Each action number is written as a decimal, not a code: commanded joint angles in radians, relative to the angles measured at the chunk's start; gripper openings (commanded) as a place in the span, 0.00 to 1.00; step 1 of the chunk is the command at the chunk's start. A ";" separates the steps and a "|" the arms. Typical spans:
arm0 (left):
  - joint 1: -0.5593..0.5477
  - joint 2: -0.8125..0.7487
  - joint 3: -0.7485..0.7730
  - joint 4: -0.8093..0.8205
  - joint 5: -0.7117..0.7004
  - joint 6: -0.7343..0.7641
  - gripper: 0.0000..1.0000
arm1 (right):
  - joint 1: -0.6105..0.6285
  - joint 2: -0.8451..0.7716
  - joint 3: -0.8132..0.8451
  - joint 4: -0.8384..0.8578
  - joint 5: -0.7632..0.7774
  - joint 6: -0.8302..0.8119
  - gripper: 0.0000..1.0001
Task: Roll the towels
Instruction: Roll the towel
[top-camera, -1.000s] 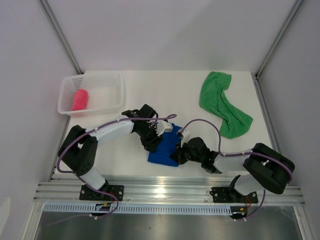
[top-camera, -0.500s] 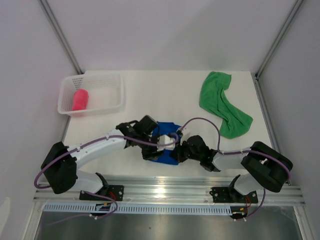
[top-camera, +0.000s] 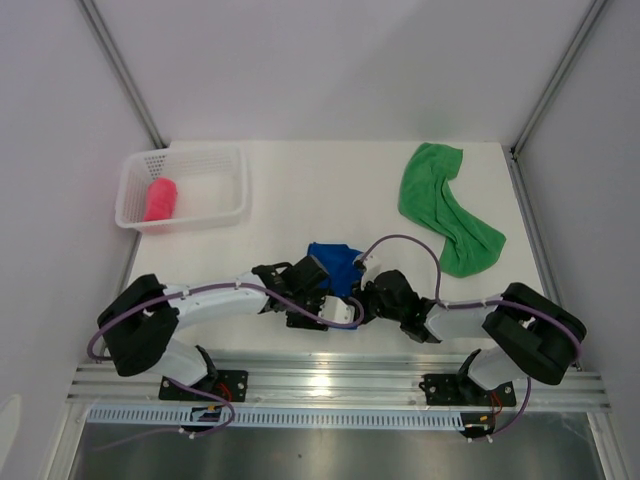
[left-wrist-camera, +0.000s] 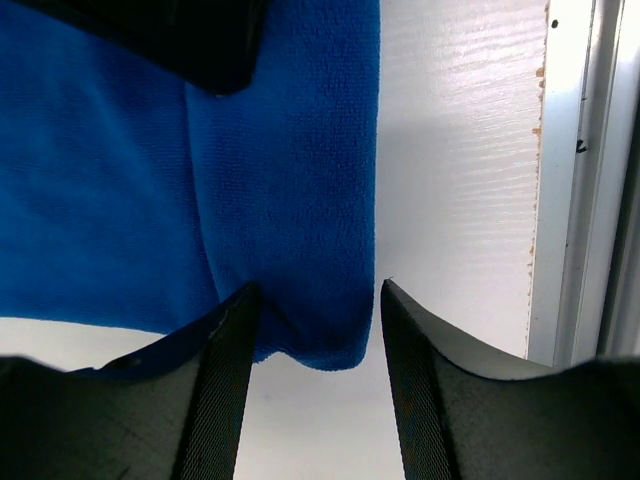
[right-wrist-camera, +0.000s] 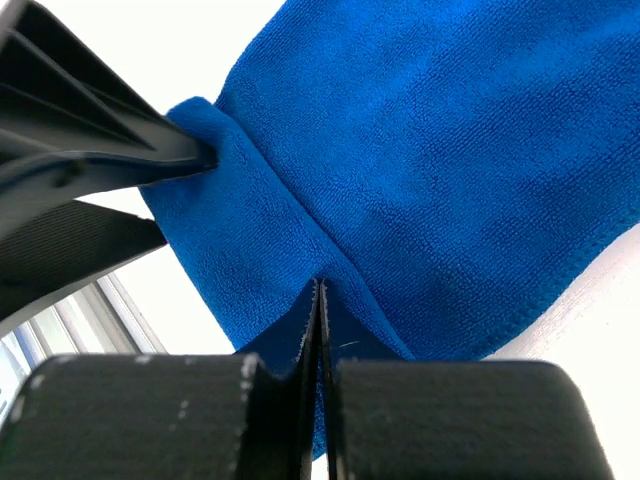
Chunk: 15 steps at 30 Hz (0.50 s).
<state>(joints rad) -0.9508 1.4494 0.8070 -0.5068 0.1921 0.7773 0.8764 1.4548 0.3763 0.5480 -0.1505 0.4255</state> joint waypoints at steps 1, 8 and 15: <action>-0.008 0.022 -0.020 0.034 -0.029 0.019 0.56 | -0.008 -0.024 0.018 -0.049 0.026 -0.034 0.00; -0.008 -0.014 -0.042 0.059 -0.017 -0.032 0.56 | -0.030 -0.022 0.041 -0.086 0.008 -0.042 0.00; -0.008 -0.067 0.072 -0.068 0.009 -0.118 0.56 | -0.033 0.009 0.049 -0.080 0.002 -0.034 0.00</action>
<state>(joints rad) -0.9527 1.4353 0.8135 -0.5110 0.1707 0.7197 0.8536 1.4441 0.3996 0.4896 -0.1661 0.4084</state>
